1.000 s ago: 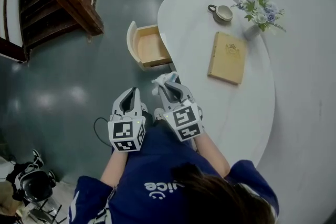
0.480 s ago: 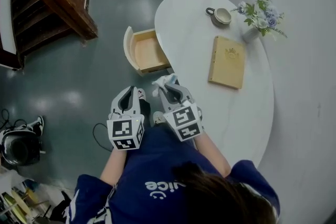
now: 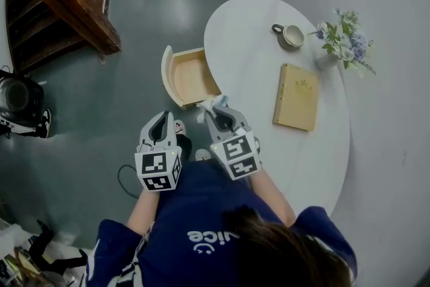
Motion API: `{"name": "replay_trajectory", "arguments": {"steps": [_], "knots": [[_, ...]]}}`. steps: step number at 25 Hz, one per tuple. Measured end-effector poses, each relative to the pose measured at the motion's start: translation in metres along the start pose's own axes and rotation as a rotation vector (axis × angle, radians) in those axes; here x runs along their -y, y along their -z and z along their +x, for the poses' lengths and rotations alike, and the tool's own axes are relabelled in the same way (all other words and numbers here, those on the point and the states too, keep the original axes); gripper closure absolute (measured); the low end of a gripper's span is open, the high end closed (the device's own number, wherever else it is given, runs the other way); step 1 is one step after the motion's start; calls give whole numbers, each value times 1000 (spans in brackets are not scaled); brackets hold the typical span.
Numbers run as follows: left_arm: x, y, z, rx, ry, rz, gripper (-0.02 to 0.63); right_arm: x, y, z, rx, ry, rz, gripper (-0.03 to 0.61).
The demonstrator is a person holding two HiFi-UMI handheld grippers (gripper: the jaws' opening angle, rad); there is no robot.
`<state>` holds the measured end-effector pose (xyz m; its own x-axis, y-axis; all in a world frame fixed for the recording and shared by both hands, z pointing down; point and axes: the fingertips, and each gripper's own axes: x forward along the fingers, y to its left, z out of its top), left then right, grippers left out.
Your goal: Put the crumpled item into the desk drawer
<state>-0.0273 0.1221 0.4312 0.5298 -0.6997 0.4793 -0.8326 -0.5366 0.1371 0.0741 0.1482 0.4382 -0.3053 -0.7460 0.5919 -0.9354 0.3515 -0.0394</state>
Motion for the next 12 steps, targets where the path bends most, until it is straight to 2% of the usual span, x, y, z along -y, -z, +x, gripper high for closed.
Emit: {"name": "replay_trajectory", "arguments": {"steps": [12], "knots": [[-52,-38,69,-9,127,42,610,20,-36,63,-45,112,63,525]]}}
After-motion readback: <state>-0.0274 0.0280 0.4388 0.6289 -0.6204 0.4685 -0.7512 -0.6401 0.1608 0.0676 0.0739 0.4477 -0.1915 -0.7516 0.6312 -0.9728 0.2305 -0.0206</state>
